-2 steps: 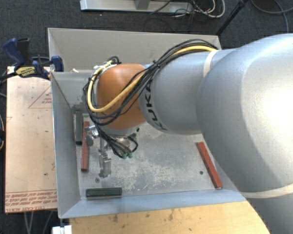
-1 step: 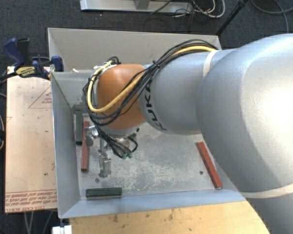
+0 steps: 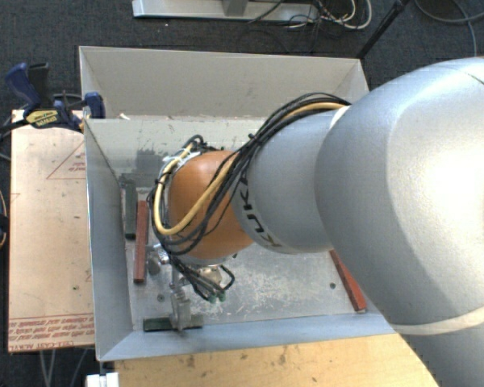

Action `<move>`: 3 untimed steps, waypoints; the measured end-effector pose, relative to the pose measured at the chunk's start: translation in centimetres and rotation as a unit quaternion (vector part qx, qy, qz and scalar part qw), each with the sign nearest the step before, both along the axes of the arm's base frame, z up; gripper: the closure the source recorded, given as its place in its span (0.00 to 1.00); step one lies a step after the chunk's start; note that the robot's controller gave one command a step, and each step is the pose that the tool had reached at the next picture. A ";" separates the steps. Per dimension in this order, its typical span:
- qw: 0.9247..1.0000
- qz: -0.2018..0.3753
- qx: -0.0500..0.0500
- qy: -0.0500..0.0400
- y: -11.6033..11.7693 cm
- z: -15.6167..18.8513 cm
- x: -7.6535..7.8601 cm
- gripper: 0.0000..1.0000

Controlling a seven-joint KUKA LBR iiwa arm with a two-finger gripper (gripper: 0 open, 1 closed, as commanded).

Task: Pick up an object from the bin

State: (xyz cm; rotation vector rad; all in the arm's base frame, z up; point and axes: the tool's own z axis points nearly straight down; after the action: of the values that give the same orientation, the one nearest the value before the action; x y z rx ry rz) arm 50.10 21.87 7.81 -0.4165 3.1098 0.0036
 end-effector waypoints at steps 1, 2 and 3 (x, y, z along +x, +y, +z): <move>1.000 -0.030 0.001 -0.001 0.3 -0.6 -1.5 1.00; 1.000 -0.030 0.001 -0.001 0.3 -0.6 -1.5 1.00; 1.000 -0.030 0.000 0.001 0.2 -0.3 -1.4 1.00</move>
Offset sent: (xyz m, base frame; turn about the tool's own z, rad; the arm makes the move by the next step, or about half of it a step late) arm 0.0000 0.0000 0.0000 0.0000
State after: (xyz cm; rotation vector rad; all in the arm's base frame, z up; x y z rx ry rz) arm 48.66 22.10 7.48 -0.3226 3.1233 0.0035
